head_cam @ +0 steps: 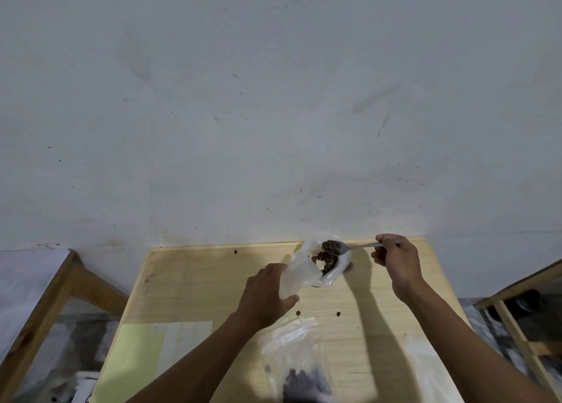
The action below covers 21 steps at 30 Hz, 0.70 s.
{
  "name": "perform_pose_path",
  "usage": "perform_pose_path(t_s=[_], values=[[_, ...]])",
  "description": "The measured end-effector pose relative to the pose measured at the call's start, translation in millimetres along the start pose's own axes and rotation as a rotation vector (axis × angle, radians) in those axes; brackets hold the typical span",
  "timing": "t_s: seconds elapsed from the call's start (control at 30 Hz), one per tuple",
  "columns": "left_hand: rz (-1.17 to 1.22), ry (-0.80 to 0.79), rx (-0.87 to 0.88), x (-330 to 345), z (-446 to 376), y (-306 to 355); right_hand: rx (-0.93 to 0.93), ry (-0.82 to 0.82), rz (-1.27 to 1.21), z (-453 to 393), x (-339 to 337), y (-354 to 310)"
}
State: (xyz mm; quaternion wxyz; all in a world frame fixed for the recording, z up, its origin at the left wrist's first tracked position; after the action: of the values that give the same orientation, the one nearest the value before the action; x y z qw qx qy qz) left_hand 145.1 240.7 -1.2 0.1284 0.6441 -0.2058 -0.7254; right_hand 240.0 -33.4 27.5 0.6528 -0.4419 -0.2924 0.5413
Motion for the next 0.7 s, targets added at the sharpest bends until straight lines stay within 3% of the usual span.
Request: perform_pose_path(t_s=[0.2, 0.53, 0.7], values=[[0.028, 0.034, 0.014, -3.1, -2.1, 3.3, -0.092, -0.101, 0.030, 32.3, 12.4, -23.1], [0.082, 0.086, 0.042, -11.1, 2.2, 9.5, -0.346, -0.271, 0.335, 70.4, 42.5, -30.7], [0.054, 0.093, 0.003, -12.3, 8.7, -0.1, -0.488, -0.235, 0.321, 74.4, 39.3, -47.4]])
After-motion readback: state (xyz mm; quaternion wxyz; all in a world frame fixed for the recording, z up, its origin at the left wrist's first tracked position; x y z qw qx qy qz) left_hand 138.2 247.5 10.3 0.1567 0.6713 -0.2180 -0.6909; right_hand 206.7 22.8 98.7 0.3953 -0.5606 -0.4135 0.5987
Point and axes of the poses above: each hand's wrist, its own z-axis away from the middle knuckle, its own x-axis out of the palm, y = z × x, the point moved 6 cm from there along -z, towards the middle knuckle, and after that the axes turned 8 degrees about x, right-handed, at the moved point
